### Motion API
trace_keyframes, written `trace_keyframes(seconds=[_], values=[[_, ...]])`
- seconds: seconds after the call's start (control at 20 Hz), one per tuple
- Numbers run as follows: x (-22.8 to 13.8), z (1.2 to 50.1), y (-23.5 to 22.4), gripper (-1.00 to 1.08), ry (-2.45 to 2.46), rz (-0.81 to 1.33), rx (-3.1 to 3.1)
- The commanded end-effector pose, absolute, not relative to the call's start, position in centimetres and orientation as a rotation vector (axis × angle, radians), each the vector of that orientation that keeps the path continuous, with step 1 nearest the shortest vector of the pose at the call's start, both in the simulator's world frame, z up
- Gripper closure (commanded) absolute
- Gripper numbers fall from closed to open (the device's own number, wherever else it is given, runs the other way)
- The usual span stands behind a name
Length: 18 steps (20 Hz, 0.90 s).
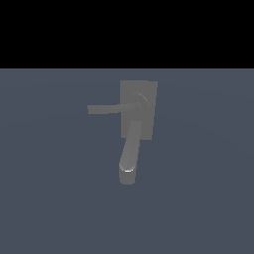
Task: Turn on the faucet by rotating a designated handle.
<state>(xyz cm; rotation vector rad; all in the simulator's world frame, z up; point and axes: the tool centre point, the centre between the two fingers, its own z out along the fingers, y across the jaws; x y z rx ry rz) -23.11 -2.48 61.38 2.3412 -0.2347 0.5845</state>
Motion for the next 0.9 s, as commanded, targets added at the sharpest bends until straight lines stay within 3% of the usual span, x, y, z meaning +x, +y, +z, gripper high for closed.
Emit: trace_keyframes(seconds=[0.0, 0.85], values=[[-23.1, 63.2, -1.6, 1.08, -0.233, 0.639, 2.220], [-21.3, 70.9, 10.4, 1.08, -0.069, 0.849, 1.431]])
